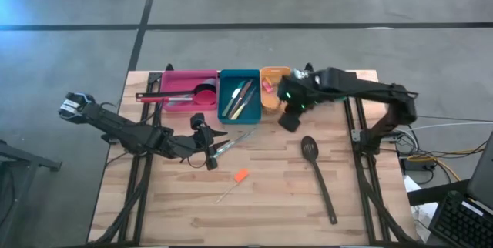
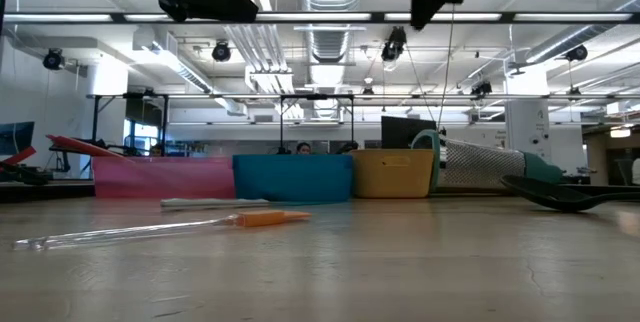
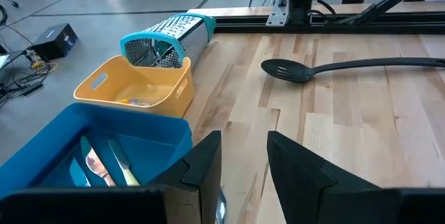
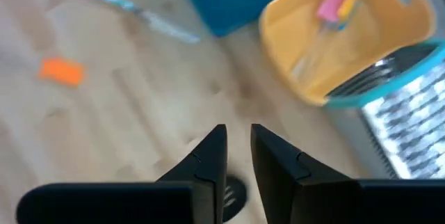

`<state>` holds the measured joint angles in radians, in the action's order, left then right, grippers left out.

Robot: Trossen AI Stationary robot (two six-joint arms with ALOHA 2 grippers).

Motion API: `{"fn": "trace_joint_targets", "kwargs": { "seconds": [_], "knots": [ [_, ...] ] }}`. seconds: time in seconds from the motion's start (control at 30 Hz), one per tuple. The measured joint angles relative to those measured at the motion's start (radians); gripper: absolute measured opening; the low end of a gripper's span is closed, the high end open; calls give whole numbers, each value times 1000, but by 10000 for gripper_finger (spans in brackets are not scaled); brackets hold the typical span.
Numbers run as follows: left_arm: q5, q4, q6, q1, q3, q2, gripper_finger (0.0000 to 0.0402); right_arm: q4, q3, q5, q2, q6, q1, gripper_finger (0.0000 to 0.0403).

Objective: Pick & Place Kitchen Items
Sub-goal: Put the black serving spoon with holes into the pink bin

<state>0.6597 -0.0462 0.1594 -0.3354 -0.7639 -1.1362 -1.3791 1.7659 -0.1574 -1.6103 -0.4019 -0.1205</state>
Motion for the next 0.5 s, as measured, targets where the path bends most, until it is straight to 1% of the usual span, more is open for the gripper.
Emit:
{"fn": "trace_joint_targets", "kwargs": {
  "seconds": [0.1,0.33,0.5],
  "knots": [
    [0,-2,1,0,0,0,122,-12,-20,-13,45,-87,98,52],
    [0,-17,22,0,0,0,122,-23,-97,-132,97,-199,336,43],
    [0,-34,37,0,0,0,122,-30,-193,-145,99,-353,479,43]
  ]
}}
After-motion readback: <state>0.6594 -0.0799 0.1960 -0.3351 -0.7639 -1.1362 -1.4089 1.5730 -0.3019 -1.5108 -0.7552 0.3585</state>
